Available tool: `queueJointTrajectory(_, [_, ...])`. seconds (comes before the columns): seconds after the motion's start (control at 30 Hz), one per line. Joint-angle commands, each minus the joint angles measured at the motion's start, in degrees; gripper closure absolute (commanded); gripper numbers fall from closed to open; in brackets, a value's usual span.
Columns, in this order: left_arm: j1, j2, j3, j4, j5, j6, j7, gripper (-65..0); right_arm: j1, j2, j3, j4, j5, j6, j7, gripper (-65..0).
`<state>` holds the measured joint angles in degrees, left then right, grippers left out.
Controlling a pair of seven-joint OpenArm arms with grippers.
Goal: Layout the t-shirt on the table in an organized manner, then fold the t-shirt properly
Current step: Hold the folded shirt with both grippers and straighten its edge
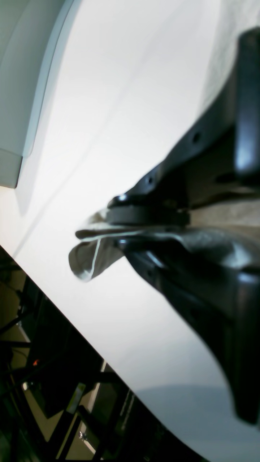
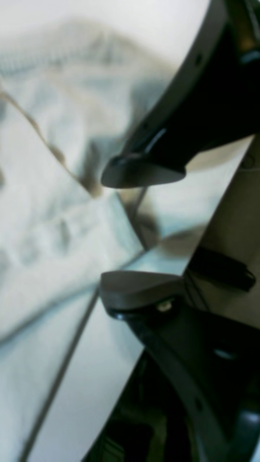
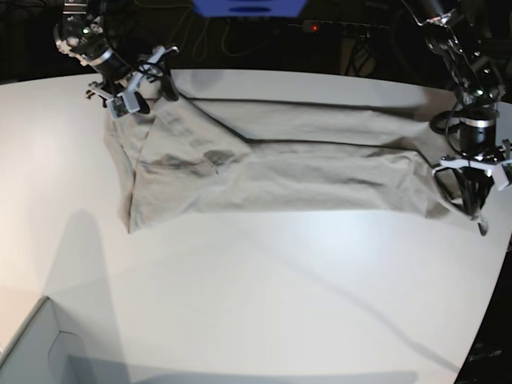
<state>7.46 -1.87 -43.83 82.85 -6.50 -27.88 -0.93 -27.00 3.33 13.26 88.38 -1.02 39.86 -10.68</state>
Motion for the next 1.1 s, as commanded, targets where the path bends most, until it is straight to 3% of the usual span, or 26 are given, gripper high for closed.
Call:
queueJointTrajectory(0.0, [-0.56,-0.64,-0.17,0.98,-0.75,-0.12,-1.93,-0.1,0.15,0.49,-0.11,0.28,0.97,0.14,1.31,-34.8])
queueJointTrajectory(0.87, [-0.04,-0.20,-0.17,0.98,-0.75,-0.12,-1.93,-0.1,3.22,0.75,-0.03,-6.14,0.97,0.14,1.31,-32.3])
queueJointTrajectory(1.07, [-0.12,-0.20,-0.17,0.98,-0.75,-0.12,-1.93,-0.1,3.22,0.58,-0.11,-6.05,1.06,0.14,1.67,-28.1])
